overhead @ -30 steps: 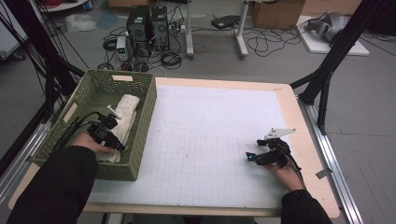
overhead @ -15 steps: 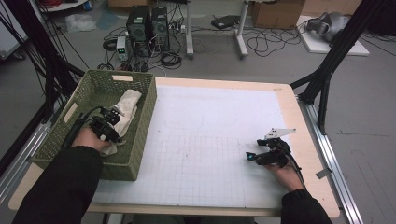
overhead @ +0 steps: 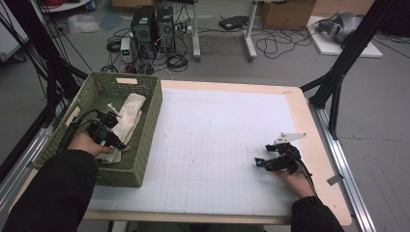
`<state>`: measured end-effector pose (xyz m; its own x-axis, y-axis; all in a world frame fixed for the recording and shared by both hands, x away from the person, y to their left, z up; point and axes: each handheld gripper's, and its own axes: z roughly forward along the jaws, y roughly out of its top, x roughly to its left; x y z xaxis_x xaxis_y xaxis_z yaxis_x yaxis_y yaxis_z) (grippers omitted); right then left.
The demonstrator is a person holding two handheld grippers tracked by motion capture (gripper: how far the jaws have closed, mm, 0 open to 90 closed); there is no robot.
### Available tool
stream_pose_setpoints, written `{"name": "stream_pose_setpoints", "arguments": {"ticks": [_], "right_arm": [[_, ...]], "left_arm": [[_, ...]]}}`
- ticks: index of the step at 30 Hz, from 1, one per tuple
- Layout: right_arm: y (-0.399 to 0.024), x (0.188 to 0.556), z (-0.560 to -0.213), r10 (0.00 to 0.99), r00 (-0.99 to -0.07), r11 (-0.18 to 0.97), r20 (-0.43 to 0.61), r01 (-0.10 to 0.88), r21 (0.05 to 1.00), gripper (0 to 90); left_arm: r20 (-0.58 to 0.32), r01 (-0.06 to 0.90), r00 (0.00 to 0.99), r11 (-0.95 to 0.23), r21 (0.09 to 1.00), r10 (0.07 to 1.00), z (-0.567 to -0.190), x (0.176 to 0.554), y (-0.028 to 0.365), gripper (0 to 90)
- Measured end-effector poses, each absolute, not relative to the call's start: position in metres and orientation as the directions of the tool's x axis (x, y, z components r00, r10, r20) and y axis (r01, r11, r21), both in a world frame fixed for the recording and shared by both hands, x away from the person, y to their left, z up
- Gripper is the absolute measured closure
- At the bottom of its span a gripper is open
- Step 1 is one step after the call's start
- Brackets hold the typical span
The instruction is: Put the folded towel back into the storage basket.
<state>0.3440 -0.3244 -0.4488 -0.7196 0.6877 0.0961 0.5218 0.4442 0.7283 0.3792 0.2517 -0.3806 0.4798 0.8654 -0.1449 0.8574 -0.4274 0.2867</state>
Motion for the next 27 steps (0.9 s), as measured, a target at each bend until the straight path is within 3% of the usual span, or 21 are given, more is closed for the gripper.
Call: {"name": "stream_pose_setpoints", "arguments": {"ticks": [4,10,14,20,27], "right_arm": [[-0.324,0.344,-0.449,0.687,-0.721,0.447,0.090,0.517,0.730,19.1],[-0.324,0.344,-0.449,0.687,-0.721,0.447,0.089,0.516,0.730,19.2],[-0.324,0.344,-0.449,0.686,-0.721,0.445,0.095,0.519,0.729,19.1],[-0.325,0.344,-0.448,0.687,-0.719,0.434,0.104,0.521,0.735,19.0],[-0.325,0.341,-0.445,0.686,-0.720,0.422,0.108,0.514,0.747,18.1]], "left_arm": [[-0.156,0.857,0.498,-0.456,0.240,0.853,-0.389,0.379,0.250,84.5],[-0.170,0.857,0.500,-0.459,0.234,0.849,-0.397,0.381,0.246,82.0],[-0.153,0.840,0.507,-0.448,0.305,0.848,-0.383,0.378,0.250,75.7],[-0.207,0.816,0.495,-0.370,0.443,0.844,-0.368,0.374,0.256,70.7],[-0.222,0.785,0.494,-0.322,0.530,0.840,-0.361,0.372,0.255,64.2]]}}
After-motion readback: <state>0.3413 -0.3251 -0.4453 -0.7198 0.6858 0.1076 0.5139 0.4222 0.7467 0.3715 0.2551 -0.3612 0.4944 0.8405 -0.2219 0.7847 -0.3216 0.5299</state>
